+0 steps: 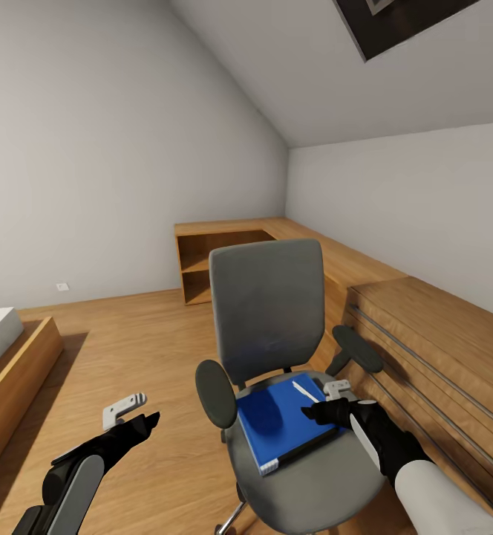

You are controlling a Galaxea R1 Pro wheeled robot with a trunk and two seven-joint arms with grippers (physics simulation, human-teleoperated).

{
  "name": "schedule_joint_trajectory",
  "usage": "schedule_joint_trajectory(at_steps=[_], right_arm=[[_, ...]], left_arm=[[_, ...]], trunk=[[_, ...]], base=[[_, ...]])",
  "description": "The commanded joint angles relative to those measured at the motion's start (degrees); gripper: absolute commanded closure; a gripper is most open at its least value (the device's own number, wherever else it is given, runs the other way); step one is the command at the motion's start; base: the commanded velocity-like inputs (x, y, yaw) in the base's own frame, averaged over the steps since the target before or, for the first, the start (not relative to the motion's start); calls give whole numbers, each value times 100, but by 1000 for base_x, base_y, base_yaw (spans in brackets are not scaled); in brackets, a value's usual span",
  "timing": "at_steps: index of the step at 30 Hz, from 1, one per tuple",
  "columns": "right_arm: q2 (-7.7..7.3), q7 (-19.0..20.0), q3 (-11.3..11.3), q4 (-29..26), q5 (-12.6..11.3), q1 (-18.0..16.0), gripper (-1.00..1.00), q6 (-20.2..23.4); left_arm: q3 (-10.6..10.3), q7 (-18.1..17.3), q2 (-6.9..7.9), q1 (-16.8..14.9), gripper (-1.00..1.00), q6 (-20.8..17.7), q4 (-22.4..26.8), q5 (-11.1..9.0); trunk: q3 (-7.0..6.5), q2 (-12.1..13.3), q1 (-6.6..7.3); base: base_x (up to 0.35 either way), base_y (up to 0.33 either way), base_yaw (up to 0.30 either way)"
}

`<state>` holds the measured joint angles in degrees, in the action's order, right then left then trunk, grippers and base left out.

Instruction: In the bedroom, organize the workspace by keeping the computer under the desk, ensuring the monitor is on the desk, placing the keyboard on the desk next to the monitor, placing the mouse on the desk next to the keyboard, moving the folder from the swivel chair onto the desk next to the mouse, stacking the notebook on top of the folder with the pen on top of the notebook, and positioning the swivel chair next to the desk.

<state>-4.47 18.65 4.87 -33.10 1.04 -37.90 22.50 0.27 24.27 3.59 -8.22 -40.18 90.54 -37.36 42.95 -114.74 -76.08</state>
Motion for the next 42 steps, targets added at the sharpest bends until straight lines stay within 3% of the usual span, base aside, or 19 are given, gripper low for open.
schedule_joint_trajectory(at_steps=[1, 19, 20, 42], right_arm=[[-5, 10, 22, -3, 31, 2, -100, 28], [-1, 7, 22, -3, 37, 2, -100, 38], [-1, 7, 22, -3, 37, 2, 100, 37], [-1, 7, 31, -12, 37, 2, 100, 79]], left_arm=[[-1, 51, 1, -4, -100, -16, 8, -61], [0, 49, 1, -4, -100, -16, 8, -61], [0, 50, 1, -4, -100, -16, 8, -61], [0, 50, 1, -4, -100, -16, 8, -61]], trunk=[[7, -2, 0], [7, -2, 0], [7, -2, 0], [7, -2, 0]], base=[[0, 0, 0], [0, 0, 0], [0, 0, 0], [0, 0, 0]])
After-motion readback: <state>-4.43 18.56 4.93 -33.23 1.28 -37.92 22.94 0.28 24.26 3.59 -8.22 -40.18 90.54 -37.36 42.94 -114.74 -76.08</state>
